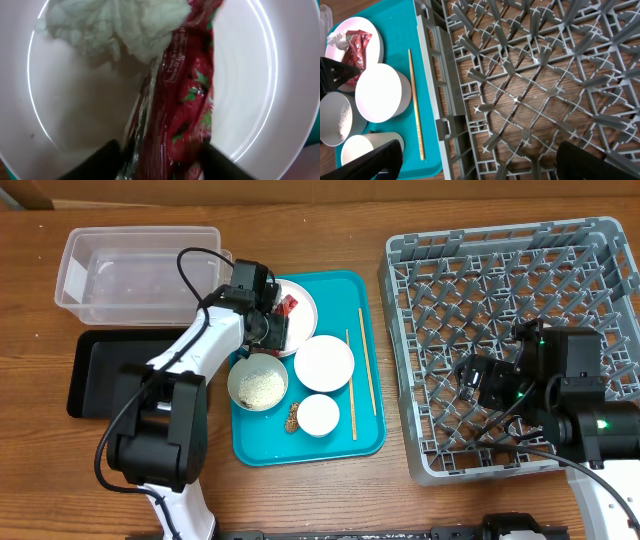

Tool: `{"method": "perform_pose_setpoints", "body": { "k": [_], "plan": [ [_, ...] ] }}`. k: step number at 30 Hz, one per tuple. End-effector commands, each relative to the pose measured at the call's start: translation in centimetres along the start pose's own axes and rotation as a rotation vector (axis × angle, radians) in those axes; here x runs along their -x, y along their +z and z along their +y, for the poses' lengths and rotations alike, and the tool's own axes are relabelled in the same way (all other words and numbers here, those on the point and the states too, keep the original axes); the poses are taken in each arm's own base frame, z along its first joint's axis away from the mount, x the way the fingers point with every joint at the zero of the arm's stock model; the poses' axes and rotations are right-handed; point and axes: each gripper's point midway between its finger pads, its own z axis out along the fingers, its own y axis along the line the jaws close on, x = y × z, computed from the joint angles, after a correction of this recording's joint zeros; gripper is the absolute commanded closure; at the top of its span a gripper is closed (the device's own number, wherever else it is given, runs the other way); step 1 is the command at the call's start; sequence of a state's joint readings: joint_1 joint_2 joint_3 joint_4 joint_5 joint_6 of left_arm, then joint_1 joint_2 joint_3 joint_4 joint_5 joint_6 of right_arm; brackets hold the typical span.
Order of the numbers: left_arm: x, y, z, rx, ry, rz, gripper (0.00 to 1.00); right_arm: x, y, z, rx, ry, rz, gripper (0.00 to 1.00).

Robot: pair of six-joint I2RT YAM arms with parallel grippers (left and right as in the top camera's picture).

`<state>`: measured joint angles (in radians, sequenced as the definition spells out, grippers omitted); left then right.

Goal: Sort waste into correct bins and load items into the dishwasher
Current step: 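Reach the left gripper to the red wrapper on the white plate and grasp, then carry the red wrapper left and drop it into the clear bin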

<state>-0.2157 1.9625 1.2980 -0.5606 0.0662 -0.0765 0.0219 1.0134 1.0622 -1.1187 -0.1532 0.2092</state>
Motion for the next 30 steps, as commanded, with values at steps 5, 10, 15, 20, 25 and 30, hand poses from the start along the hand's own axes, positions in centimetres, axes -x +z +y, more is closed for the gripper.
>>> {"method": "perform_pose_setpoints", "body": {
  "k": [5, 10, 15, 20, 25, 30],
  "plan": [
    [1.4, -0.2, 0.0, 0.011, 0.004, -0.033, 0.90, 1.0, -1.1, 0.7, 0.021, -0.011, -0.043, 0.00],
    [2.6, -1.6, -0.1, 0.010, 0.005, -0.042, 0.96, 1.0, -1.1, 0.7, 0.021, -0.011, -0.043, 0.00],
    [4.6, -4.6, -0.5, 0.008, 0.006, -0.050, 0.96, 1.0, -1.1, 0.7, 0.021, -0.011, -0.043, 0.00],
    [5.6, -8.2, -1.9, -0.050, 0.007, -0.017, 0.96, 1.0, -1.1, 0.7, 0.021, -0.011, -0.043, 0.00],
    [7.3, -11.9, -0.7, -0.006, 0.015, -0.039, 0.96, 1.0, -1.1, 0.7, 0.021, -0.011, -0.043, 0.00],
    [9.9, -14.6, 2.0, 0.019, -0.046, -0.125, 0.96, 1.0, -1.1, 0.7, 0.020, -0.011, -0.040, 0.00]
  ]
}}
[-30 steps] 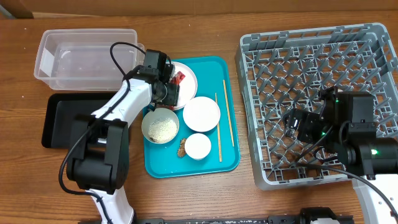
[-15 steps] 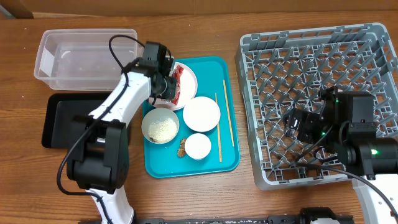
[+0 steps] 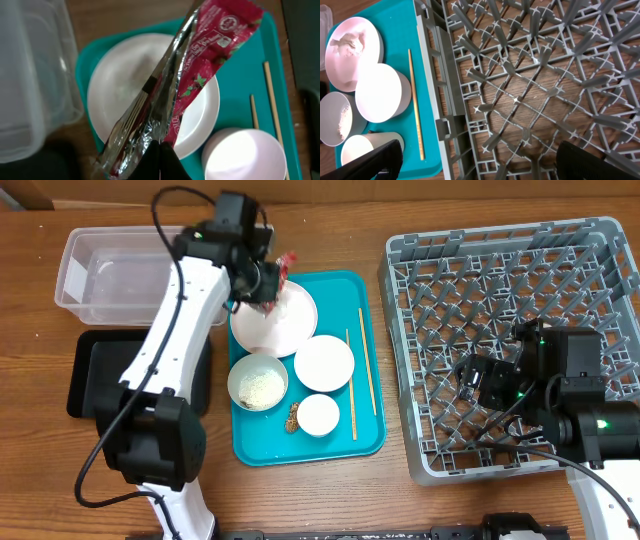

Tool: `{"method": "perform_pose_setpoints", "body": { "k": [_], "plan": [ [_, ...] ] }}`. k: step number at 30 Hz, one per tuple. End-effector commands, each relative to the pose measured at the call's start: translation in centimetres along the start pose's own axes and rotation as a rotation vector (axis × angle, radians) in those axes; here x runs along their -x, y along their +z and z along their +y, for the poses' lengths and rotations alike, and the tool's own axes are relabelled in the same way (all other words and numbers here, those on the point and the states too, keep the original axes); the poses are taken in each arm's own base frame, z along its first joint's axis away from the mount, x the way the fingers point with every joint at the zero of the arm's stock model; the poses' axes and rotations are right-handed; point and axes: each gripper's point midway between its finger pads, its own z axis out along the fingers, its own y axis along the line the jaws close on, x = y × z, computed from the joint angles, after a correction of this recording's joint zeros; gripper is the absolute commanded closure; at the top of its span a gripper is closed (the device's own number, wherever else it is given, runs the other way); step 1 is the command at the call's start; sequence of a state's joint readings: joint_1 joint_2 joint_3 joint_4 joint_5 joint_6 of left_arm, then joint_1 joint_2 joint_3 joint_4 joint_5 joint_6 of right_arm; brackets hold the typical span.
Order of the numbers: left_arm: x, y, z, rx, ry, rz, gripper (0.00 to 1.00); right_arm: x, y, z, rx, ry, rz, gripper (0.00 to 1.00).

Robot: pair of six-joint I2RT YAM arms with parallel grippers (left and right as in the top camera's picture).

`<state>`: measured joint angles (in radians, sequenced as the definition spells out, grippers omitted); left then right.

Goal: Sort waste into correct bins and load items into the dishwasher
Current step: 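Carry the red wrapper left and drop it into the clear bin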

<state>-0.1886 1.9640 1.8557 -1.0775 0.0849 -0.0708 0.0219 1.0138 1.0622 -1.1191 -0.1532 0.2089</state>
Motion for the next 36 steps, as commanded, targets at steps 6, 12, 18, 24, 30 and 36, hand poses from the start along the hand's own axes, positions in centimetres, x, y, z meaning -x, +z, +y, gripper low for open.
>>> {"method": "perform_pose_setpoints", "body": {
  "k": [6, 12, 18, 24, 30, 36],
  "plan": [
    [4.6, -4.0, 7.4, 0.075, -0.114, -0.179, 0.96, 1.0, -1.1, 0.7, 0.020, -0.011, -0.040, 0.00],
    [5.0, -4.6, 12.0, 0.117, -0.191, -0.220, 0.96, 1.0, -1.1, 0.7, 0.020, -0.011, -0.040, 0.00],
    [4.7, -4.3, 14.0, 0.137, -0.226, -0.217, 0.96, 0.9, -1.1, 0.7, 0.019, -0.010, -0.038, 0.00],
    [5.1, -3.9, 14.3, 0.139, -0.227, -0.226, 0.60, 0.6, -1.1, 0.6, 0.015, -0.007, -0.023, 0.00],
    [4.8, -3.7, 13.7, 0.112, -0.224, -0.210, 0.42, 0.5, -1.1, 0.6, 0.015, -0.007, -0.023, 0.00],
    [4.4, -3.2, 9.4, -0.046, -0.176, -0.173, 0.33, 0.6, -1.1, 0.6, 0.015, -0.008, -0.024, 0.00]
  ]
}}
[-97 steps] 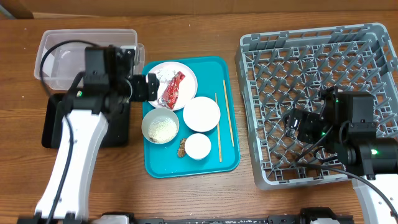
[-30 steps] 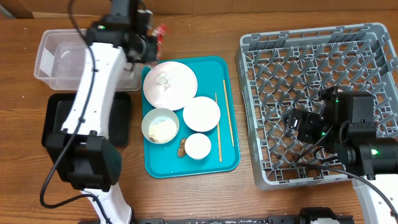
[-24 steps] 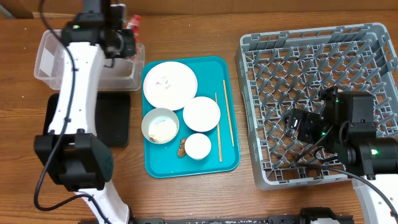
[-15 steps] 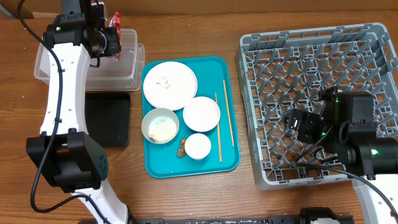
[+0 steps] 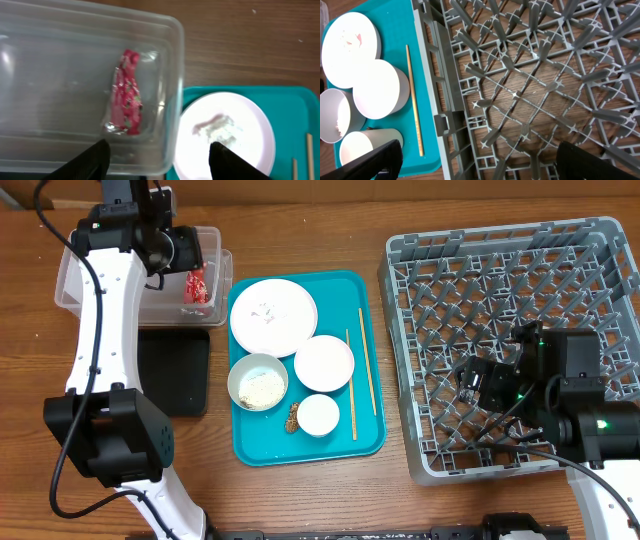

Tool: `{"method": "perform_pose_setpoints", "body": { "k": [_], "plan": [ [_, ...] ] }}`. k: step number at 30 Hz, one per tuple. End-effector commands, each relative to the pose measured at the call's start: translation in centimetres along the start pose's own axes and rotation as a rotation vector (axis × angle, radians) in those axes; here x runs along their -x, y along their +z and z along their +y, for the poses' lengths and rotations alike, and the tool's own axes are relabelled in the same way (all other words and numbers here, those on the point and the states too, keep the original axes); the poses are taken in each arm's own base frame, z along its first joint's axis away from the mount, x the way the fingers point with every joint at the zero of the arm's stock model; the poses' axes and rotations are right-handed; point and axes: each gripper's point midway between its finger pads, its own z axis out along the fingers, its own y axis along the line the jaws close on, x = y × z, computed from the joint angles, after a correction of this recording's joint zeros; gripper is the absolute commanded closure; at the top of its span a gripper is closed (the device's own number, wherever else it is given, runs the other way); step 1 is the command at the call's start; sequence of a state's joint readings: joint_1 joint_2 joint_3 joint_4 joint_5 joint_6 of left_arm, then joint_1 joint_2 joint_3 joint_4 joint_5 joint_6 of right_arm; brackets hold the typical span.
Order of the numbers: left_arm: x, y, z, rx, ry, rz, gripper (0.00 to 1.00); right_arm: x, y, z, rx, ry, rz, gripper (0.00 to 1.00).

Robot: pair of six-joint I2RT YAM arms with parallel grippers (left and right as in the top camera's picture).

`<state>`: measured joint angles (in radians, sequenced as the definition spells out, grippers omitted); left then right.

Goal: Sort waste into correct bins and load items into the dishwasher
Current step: 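Carry the red wrapper left and drop it into the clear bin, then reach the left gripper back to the tissue on the white plate, then carry the tissue left and release it into the clear bin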

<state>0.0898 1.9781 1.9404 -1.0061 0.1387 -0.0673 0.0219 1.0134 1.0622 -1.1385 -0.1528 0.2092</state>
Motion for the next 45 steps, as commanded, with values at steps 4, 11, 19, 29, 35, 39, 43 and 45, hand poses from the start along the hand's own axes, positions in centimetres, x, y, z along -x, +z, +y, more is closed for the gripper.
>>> {"method": "perform_pose_setpoints", "body": {
  "k": [4, 11, 19, 29, 35, 39, 43, 45],
  "plan": [
    [-1.2, 0.3, -6.2, -0.142, 0.143, 0.042, 0.31, 1.0, -1.1, 0.7, 0.020, -0.011, -0.041, 0.00],
    [-3.1, 2.6, -9.3, -0.053, 0.280, 0.091, 0.26, 1.0, -1.1, 0.7, 0.020, -0.012, -0.042, 0.00],
    [-7.3, 9.1, -10.9, -0.038, 0.330, 0.248, 0.23, 1.0, -1.1, 0.7, 0.020, -0.012, -0.041, 0.00],
    [-11.7, 14.4, -9.8, -0.017, 0.328, 0.408, 0.42, 1.0, -1.1, 0.7, 0.020, -0.011, -0.041, 0.00],
    [-11.5, 14.1, -9.9, -0.018, 0.328, 0.404, 0.92, 1.0, -1.1, 0.5, 0.010, -0.011, -0.044, 0.00],
    [-11.4, 12.9, -9.8, -0.015, 0.325, 0.417, 0.96, 1.0, -1.0, 0.5, 0.009, -0.011, -0.044, 0.00],
    [-9.5, 10.2, -10.4, -0.020, 0.320, 0.374, 0.96, 1.0, -1.1, 0.5, 0.009, -0.011, -0.044, 0.00],
    [-7.9, 8.2, -10.9, -0.027, 0.322, 0.324, 0.96, 1.0, -1.0, 0.5, 0.009, -0.011, -0.044, 0.00]
  ]
}}
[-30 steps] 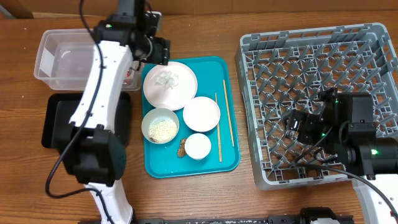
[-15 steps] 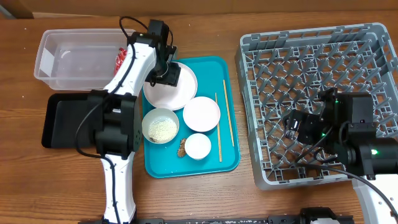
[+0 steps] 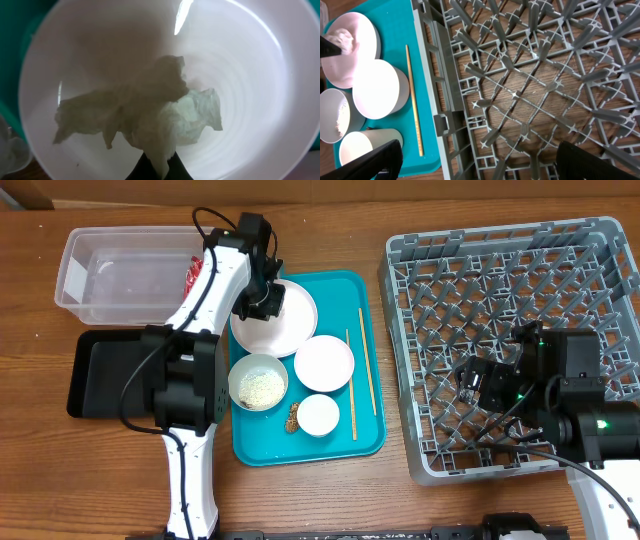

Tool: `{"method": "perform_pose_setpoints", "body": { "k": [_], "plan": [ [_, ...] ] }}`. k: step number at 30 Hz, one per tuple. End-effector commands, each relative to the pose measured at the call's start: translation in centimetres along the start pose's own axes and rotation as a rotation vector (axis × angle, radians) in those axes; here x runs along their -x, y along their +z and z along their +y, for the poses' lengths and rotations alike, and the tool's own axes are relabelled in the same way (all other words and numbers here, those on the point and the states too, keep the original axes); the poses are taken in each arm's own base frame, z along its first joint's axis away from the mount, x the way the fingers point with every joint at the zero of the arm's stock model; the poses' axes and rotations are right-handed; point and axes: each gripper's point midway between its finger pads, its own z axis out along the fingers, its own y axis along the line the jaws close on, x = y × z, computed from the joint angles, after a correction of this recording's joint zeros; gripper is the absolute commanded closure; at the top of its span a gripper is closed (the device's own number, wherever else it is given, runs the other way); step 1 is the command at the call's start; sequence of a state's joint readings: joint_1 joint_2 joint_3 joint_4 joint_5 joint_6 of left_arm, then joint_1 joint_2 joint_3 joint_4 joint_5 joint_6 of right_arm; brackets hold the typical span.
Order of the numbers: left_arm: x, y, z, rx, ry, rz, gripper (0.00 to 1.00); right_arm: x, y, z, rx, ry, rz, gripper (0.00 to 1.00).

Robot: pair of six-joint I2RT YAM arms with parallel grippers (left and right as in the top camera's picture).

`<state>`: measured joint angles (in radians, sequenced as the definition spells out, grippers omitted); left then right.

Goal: Sort waste into correct bins and load items into the dishwasher
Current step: 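Carry the tissue left and release it into the clear bin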

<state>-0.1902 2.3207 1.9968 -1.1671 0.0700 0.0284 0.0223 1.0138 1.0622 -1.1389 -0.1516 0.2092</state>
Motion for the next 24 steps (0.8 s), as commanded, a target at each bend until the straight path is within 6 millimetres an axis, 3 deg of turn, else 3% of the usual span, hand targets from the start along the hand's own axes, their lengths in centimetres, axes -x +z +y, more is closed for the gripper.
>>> {"method": "perform_pose_setpoints", "body": {
  "k": [1, 5, 8, 11, 16, 24],
  "plan": [
    [2.5, -7.3, -0.6, 0.009, 0.010, -0.176, 0.96, 1.0, -1.1, 0.5, 0.010, -0.011, -0.043, 0.00],
    [2.9, -13.4, 1.4, 0.136, -0.065, -0.311, 0.96, 0.9, -1.1, 0.5, 0.008, -0.010, -0.037, 0.00],
    [2.6, -16.8, 4.1, 0.253, -0.139, -0.384, 0.96, 0.9, -1.1, 0.5, 0.008, -0.010, -0.037, 0.00],
    [1.9, -19.0, 7.5, 0.347, -0.236, -0.425, 0.96, 0.9, -1.1, 0.5, 0.009, -0.010, -0.039, 0.00],
    [0.9, -18.7, 12.2, 0.362, -0.387, -0.414, 0.96, 1.0, -1.1, 0.5, 0.010, -0.010, -0.041, 0.00],
    [0.4, -13.9, 16.0, 0.296, -0.468, -0.312, 0.96, 0.9, -1.1, 0.5, 0.010, -0.010, -0.040, 0.00]
  ]
}}
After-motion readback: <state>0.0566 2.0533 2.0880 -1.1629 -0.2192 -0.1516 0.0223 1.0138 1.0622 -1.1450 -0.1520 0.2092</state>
